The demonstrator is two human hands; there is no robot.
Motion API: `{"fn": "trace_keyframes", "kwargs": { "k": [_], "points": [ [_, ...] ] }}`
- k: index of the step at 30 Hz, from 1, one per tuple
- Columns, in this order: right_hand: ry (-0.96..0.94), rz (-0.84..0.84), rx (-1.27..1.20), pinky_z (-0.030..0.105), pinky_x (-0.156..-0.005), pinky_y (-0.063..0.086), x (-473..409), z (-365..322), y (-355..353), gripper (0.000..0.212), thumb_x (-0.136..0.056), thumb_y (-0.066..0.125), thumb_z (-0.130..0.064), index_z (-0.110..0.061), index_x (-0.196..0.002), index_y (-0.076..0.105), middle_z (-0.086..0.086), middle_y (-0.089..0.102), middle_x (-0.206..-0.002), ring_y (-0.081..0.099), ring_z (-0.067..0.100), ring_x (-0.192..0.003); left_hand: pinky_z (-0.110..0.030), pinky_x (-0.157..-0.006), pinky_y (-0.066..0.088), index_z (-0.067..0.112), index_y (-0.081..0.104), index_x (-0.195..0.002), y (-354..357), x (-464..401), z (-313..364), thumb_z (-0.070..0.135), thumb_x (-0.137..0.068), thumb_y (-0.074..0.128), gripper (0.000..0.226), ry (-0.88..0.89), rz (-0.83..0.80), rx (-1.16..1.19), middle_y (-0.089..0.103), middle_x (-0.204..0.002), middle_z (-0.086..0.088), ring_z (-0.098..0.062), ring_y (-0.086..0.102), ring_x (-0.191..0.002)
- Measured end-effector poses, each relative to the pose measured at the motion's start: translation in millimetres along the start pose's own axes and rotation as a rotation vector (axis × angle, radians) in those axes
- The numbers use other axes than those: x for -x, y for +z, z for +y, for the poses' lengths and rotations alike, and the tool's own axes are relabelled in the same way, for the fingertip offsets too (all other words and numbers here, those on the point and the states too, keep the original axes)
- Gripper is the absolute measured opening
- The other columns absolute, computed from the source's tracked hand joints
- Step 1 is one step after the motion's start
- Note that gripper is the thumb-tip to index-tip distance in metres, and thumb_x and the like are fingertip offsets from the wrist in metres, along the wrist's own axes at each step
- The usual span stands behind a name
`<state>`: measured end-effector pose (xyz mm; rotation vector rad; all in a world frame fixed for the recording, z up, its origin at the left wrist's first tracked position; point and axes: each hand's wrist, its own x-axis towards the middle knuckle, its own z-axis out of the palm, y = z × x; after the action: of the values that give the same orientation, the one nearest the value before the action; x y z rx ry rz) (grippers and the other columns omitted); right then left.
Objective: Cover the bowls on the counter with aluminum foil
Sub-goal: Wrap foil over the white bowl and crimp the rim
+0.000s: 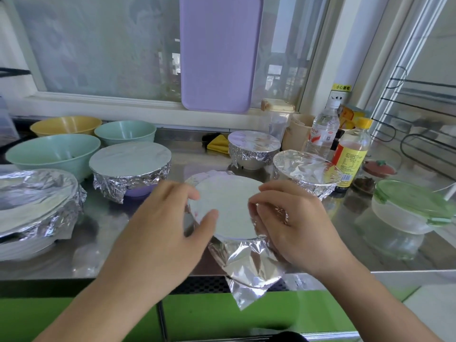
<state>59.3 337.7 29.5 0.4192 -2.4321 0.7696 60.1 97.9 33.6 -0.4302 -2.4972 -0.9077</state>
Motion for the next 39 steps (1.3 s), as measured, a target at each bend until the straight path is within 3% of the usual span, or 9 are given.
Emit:
{"fn": "trace_keyframes", "kwargs": {
  "k": [5, 8, 13, 16, 20, 25, 30, 34, 39],
  "points": [
    [0.140, 0.034, -0.041, 0.006, -0.083, 0.045, 2.2, -1.2, -3.3, 0.017, -0.104, 0.062, -0.016, -0.012, -0.112, 0.076, -0.008, 0.064, -0.125, 0.062, -0.001, -0.103, -0.035, -0.087, 0.047, 0.034, 0.055, -0.113, 5.6, -7.2, 1.1, 0.048, -0.090, 0.066, 0.028, -0.188, -0.043, 0.007, 0.054, -0.110, 0.017, -0.009, 0.058, -0.102],
    [0.115, 0.027, 0.003, 0.025, -0.080, 0.045, 2.7, -0.3, -6.9, 0.021, -0.105, 0.056, -0.011, -0.001, -0.090, 0.067, 0.005, 0.069, -0.100, 0.062, 0.020, -0.095, -0.040, -0.092, 0.054, 0.036, 0.060, -0.101, 2.0, -13.6, -5.4, 0.034, -0.088, 0.072, 0.018, -0.231, -0.050, 0.057, 0.067, -0.101, 0.018, -0.009, 0.066, -0.100],
    [0.079, 0.111, 0.046, 0.042, -0.073, 0.049, 11.6, -1.8, -15.8, 0.032, -0.103, 0.058, -0.014, -0.013, -0.072, 0.066, -0.001, 0.065, -0.081, 0.063, 0.021, -0.082, -0.034, -0.092, 0.055, 0.029, 0.070, -0.100, -3.2, -25.7, -8.8, 0.017, -0.095, 0.063, 0.015, -0.226, -0.091, 0.114, 0.074, -0.093, 0.022, 0.003, 0.068, -0.093],
    [0.062, 0.100, 0.045, 0.035, -0.072, 0.050, 11.6, -0.3, -18.2, 0.037, -0.099, 0.063, -0.007, -0.024, -0.066, 0.065, -0.008, 0.064, -0.079, 0.064, 0.012, -0.078, -0.031, -0.085, 0.055, 0.031, 0.070, -0.097, -5.8, -26.6, -2.8, 0.019, -0.099, 0.059, 0.016, -0.190, -0.087, 0.076, 0.073, -0.088, 0.019, 0.005, 0.068, -0.086],
    [0.069, 0.170, 0.019, 0.010, -0.070, 0.045, 11.4, 7.7, -12.4, 0.029, -0.095, 0.063, 0.009, -0.016, -0.095, 0.078, -0.007, 0.066, -0.097, 0.064, -0.001, -0.086, -0.038, -0.060, 0.049, 0.023, 0.059, -0.083, -2.6, -17.1, 4.3, 0.021, -0.103, 0.048, 0.023, -0.158, -0.133, -0.060, 0.064, -0.074, 0.002, -0.007, 0.062, -0.064],
    [0.035, 0.153, -0.059, 0.027, -0.066, 0.053, 20.5, 13.8, -12.3, 0.043, -0.088, 0.062, 0.019, -0.022, -0.089, 0.075, -0.008, 0.066, -0.094, 0.067, 0.014, -0.079, -0.026, -0.053, 0.031, 0.021, 0.049, -0.074, 1.2, -18.4, -0.5, 0.008, -0.098, 0.047, 0.027, -0.140, -0.145, -0.037, 0.050, -0.067, 0.003, -0.011, 0.046, -0.061],
    [-0.044, 0.277, -0.023, 0.028, -0.068, 0.055, 36.3, 7.0, -10.2, 0.031, -0.084, 0.069, 0.014, -0.016, -0.091, 0.076, -0.006, 0.068, -0.092, 0.069, 0.013, -0.080, -0.021, -0.054, 0.046, 0.012, 0.066, -0.086, 0.7, -27.5, -1.0, -0.006, -0.092, 0.046, 0.028, -0.168, -0.187, 0.018, 0.067, -0.076, -0.003, -0.007, 0.061, -0.067],
    [-0.043, 0.307, 0.009, 0.027, -0.067, 0.055, 42.1, 8.7, -3.4, 0.027, -0.084, 0.071, 0.010, -0.016, -0.091, 0.077, -0.009, 0.068, -0.091, 0.068, 0.009, -0.077, -0.037, -0.078, 0.051, 0.015, 0.070, -0.093, 4.7, -48.0, -9.5, 0.002, -0.095, 0.046, 0.027, -0.089, -0.194, -0.040, 0.074, -0.087, 0.001, -0.024, 0.067, -0.087],
    [-0.061, 0.289, 0.065, 0.017, -0.067, 0.049, 51.8, 3.4, -0.8, 0.016, -0.089, 0.075, -0.002, -0.016, -0.097, 0.078, -0.009, 0.068, -0.095, 0.059, 0.000, -0.074, -0.020, -0.093, 0.037, 0.026, 0.066, -0.133, 2.3, -63.7, -15.0, 0.013, -0.103, 0.050, 0.036, -0.046, -0.199, -0.060, 0.070, -0.130, 0.009, -0.012, 0.062, -0.122]
  ]
}}
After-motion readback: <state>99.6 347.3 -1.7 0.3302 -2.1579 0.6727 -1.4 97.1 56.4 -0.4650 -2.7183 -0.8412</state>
